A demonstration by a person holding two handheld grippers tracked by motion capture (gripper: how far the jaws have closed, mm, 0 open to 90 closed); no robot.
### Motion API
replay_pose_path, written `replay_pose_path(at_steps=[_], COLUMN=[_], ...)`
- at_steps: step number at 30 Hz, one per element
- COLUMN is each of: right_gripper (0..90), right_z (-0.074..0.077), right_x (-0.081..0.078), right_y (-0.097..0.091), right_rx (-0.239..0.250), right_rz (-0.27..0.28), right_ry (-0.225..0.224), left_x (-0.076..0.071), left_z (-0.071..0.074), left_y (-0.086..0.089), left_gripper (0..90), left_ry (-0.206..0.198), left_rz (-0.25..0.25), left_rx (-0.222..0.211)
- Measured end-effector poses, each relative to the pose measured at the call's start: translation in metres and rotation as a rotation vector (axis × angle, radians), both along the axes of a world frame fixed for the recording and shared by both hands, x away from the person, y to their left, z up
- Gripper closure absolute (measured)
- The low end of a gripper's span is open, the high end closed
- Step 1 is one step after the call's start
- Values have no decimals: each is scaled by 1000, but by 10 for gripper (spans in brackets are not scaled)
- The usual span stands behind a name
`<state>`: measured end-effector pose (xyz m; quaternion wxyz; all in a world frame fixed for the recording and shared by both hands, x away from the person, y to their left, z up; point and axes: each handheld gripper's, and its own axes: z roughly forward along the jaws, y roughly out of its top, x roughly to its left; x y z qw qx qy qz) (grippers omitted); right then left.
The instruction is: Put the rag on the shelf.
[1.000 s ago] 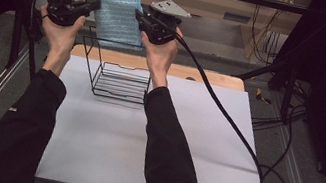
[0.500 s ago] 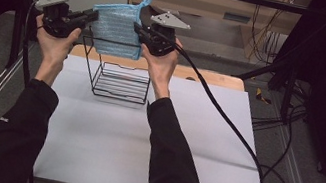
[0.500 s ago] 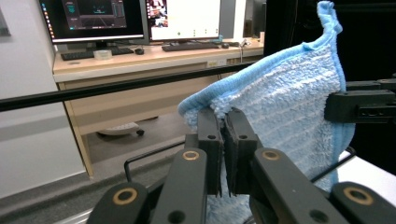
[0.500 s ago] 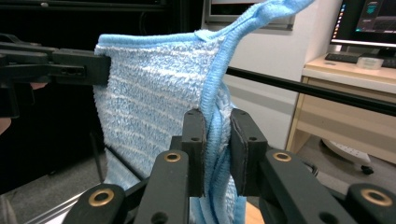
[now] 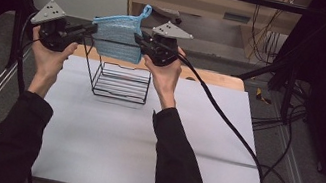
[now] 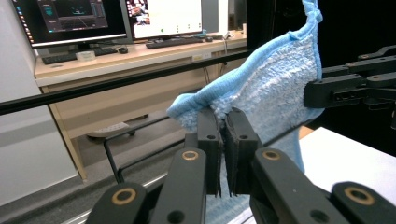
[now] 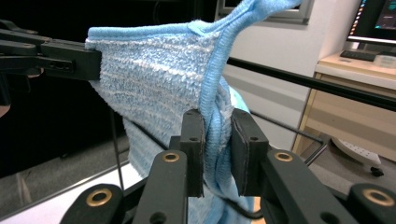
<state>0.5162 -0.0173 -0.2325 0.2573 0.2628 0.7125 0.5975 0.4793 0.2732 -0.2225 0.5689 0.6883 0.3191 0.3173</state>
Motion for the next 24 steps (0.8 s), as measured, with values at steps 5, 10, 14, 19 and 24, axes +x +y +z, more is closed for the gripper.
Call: replay_pose_path(at_steps=[5, 10, 14, 19, 24], right_gripper=[762, 758, 719, 642, 585], right_z=[-1, 0, 0, 2, 4], right_x=[-4, -6, -7, -6, -7], right_y=[0, -1, 0, 0, -1], right_rx=[-33, -60, -57, -21, 1], right_rz=[17, 28, 33, 38, 53], right_ry=[-9, -13, -7, 3, 4], left_x=[-6, -11, -11, -11, -12], left_z=[-4, -9, -14, -17, -20], left_y=[0, -1, -1, -1, -2], left_gripper=[856, 856, 857, 860, 862], left_ry=[5, 18, 30, 31, 32], left_rz=[1, -2, -1, -1, -3], left_rx=[14, 34, 47, 55, 73])
